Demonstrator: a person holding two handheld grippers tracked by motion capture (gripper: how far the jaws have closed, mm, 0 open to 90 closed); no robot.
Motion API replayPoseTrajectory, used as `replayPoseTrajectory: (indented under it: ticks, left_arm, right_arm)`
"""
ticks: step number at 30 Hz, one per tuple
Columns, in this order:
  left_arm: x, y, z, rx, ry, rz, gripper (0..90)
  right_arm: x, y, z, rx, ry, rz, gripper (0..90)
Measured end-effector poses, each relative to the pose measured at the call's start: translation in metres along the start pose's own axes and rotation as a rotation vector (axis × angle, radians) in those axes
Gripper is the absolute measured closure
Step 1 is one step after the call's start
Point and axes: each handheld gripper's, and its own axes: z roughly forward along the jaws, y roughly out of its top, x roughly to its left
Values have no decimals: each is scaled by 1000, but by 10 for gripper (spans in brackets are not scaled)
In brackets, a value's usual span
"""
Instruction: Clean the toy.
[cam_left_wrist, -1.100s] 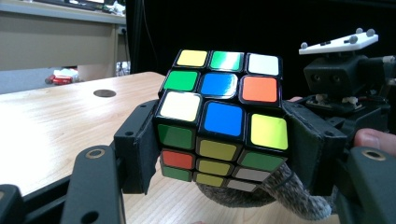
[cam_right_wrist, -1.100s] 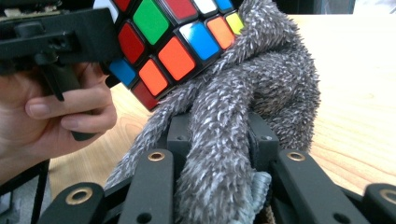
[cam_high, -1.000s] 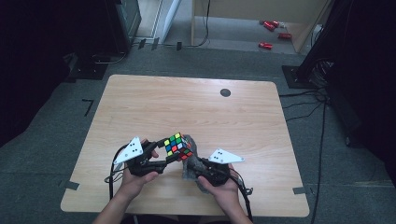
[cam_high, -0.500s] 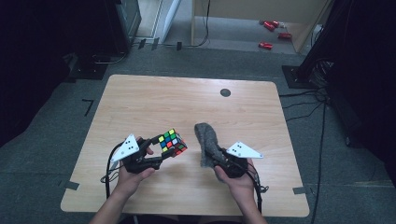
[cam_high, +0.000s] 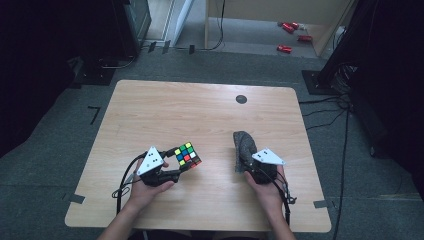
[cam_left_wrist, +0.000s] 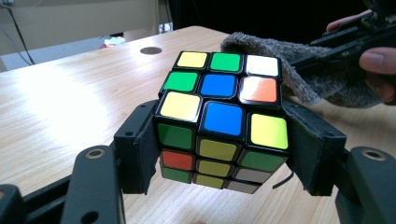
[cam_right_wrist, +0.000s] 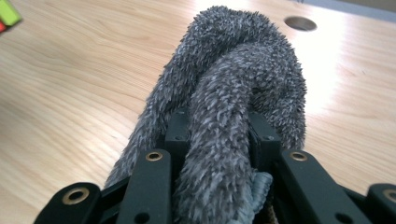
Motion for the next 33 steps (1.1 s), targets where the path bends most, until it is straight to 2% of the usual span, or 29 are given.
replayPoseTrajectory:
  ticks: [5, 8, 13, 18, 19, 20, 22, 25, 27, 29, 31, 33]
  left_arm:
    - [0, -1, 4, 11, 8, 2, 346]
    - [0, -2, 8, 25, 17, 14, 346]
    - [-1, -5, 12, 54, 25, 25, 346]
    - [-1, -8, 17, 78, 31, 23, 346]
    - [0, -9, 17, 83, 32, 25, 346]
    - [0, -9, 18, 89, 33, 26, 346]
    - [0, -10, 19, 96, 34, 24, 347]
    - [1, -11, 21, 103, 33, 23, 347]
    - [1, -12, 23, 113, 34, 22, 346]
    - [1, -13, 24, 122, 35, 24, 346]
    - [1, -15, 26, 130, 36, 23, 347]
    - [1, -15, 27, 137, 35, 24, 346]
  right_arm:
    - [-11, -6, 4, 31, -39, 23, 677]
    - [-13, -9, 7, 50, -62, 9, 674]
    - [-13, -14, 14, 85, -68, -8, 668]
    - [-16, -20, 21, 122, -51, -5, 631]
    - [-17, -21, 22, 129, -35, 9, 580]
    - [-17, -21, 22, 129, -35, 9, 580]
    - [-18, -20, 21, 113, -4, 28, 475]
    - [-22, -14, 16, 87, 55, 115, 257]
    - [-28, -8, 7, 52, 61, 155, 142]
    - [-31, -7, 3, 45, 54, 149, 127]
    - [-36, -7, -4, 30, 29, 115, 126]
    - [-42, -8, -8, 30, 14, 118, 123]
